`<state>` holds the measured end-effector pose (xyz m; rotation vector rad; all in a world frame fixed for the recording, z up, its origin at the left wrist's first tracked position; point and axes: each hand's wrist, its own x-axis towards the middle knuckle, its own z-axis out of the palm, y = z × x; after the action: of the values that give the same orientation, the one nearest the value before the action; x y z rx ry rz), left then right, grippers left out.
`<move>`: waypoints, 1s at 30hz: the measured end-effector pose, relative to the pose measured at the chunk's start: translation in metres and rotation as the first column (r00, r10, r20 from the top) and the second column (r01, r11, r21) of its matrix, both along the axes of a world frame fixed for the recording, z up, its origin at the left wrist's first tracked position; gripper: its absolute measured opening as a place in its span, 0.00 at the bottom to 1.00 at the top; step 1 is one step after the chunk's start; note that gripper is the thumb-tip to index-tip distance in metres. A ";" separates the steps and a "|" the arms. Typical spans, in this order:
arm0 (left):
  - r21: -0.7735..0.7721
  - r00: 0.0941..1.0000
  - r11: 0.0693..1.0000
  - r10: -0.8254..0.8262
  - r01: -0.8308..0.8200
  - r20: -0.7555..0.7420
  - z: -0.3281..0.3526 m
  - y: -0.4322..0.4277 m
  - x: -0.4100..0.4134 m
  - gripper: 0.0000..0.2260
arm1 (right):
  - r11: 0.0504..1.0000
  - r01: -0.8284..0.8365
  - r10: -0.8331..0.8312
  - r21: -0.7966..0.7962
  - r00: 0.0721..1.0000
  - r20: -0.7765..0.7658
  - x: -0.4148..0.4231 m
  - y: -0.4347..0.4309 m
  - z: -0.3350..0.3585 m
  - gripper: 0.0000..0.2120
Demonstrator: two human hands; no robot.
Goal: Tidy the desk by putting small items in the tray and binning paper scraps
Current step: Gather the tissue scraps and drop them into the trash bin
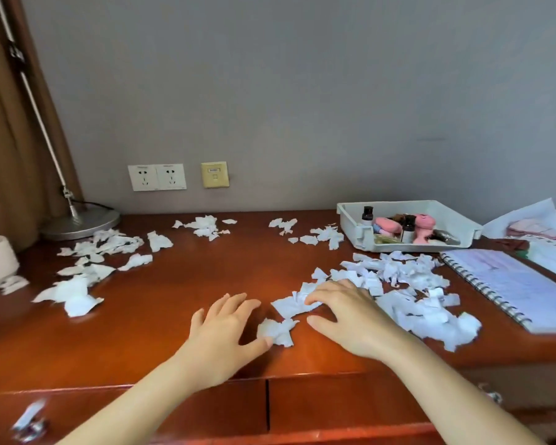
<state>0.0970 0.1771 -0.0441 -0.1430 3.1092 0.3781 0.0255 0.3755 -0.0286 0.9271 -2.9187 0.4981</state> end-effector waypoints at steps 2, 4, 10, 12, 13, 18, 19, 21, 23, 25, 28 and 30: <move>-0.012 0.997 0.997 0.077 -0.077 -0.022 -0.016 0.004 0.005 0.31 | 0.992 0.096 -0.090 0.078 0.993 -0.074 0.005 0.001 -0.019 0.22; -0.049 0.988 0.989 0.136 -0.139 -0.068 -0.024 0.010 0.004 0.34 | 0.980 0.170 -0.157 0.101 0.980 -0.125 0.005 0.003 -0.032 0.27; -0.032 0.986 0.987 0.155 -0.157 -0.060 -0.029 0.029 -0.018 0.40 | 0.962 0.264 -0.253 0.075 0.958 -0.135 -0.020 -0.006 -0.044 0.33; -0.040 0.991 0.991 0.122 -0.124 -0.056 -0.031 0.028 -0.028 0.38 | 0.962 0.264 -0.253 0.067 0.957 -0.141 -0.032 -0.011 -0.046 0.33; -0.039 0.992 0.993 0.106 -0.109 -0.061 -0.031 0.027 -0.032 0.36 | 0.961 0.268 -0.258 0.065 0.957 -0.136 -0.038 -0.013 -0.047 0.33; 0.051 0.992 0.998 0.039 -0.033 -0.123 -0.030 0.019 -0.059 0.28 | 0.958 0.281 -0.278 0.063 0.959 -0.056 -0.069 -0.020 -0.050 0.34; 0.068 0.991 0.998 0.019 -0.010 -0.135 -0.031 0.017 -0.064 0.27 | 0.961 0.269 -0.267 0.063 0.963 -0.050 -0.075 -0.022 -0.050 0.33; 0.068 0.988 0.997 -0.024 0.035 -0.150 -0.032 0.013 -0.075 0.25 | 0.970 0.235 -0.232 0.061 0.971 -0.050 -0.086 -0.025 -0.051 0.32; 0.046 0.987 0.997 -0.062 0.069 -0.149 -0.032 0.011 -0.084 0.24 | 0.982 0.181 -0.177 0.060 0.983 -0.057 -0.096 -0.028 -0.052 0.30; 0.036 0.987 0.996 -0.077 0.083 -0.139 -0.032 0.010 -0.090 0.23 | 0.993 0.108 -0.105 0.045 0.993 -0.057 -0.103 -0.032 -0.051 0.27; 0.034 0.987 0.997 -0.069 0.074 -0.142 -0.032 0.008 -0.100 0.22 | 1.000 0.012 -0.012 0.010 0.998 -0.057 -0.110 -0.036 -0.051 0.23; 0.035 0.985 0.997 -0.062 0.069 -0.160 -0.034 0.005 -0.107 0.21 | 0.999 -0.033 0.031 -0.036 0.998 -0.051 -0.113 -0.038 -0.052 0.19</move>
<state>-0.0096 0.1821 -0.0778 -0.0102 3.2491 0.4736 -0.0879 0.3378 -0.0810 0.9684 -2.8439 0.5199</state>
